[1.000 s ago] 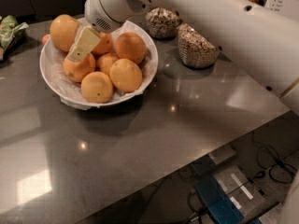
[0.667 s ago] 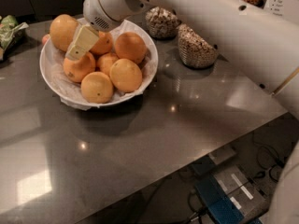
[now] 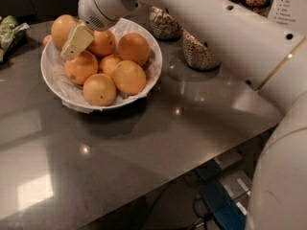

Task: Pick orange from white bowl

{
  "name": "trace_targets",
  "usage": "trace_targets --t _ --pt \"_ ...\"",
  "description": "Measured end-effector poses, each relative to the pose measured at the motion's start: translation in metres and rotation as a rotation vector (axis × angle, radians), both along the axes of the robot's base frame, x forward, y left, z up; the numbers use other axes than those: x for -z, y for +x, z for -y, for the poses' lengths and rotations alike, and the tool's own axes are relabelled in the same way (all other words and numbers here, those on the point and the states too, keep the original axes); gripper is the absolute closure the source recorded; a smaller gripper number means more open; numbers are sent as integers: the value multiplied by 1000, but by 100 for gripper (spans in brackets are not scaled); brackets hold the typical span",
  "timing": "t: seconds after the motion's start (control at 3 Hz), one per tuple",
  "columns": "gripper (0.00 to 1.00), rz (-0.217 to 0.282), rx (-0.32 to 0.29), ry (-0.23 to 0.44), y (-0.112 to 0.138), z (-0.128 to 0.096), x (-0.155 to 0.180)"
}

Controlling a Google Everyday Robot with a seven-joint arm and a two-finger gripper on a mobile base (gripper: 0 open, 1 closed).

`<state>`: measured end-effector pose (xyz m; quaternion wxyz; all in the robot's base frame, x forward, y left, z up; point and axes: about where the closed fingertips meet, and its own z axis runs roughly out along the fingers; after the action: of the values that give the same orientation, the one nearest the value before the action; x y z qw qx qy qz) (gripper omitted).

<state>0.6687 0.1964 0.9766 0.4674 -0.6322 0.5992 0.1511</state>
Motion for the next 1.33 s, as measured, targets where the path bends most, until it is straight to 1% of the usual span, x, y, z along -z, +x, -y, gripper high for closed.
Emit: trace_targets --t 0.67,1.0,1.33 --pt "0 -45 -22 1 4 -13 16" --pt "0 -56 -39 -3 5 -21 19" --pt "19 -67 -63 -6 7 -28 22"
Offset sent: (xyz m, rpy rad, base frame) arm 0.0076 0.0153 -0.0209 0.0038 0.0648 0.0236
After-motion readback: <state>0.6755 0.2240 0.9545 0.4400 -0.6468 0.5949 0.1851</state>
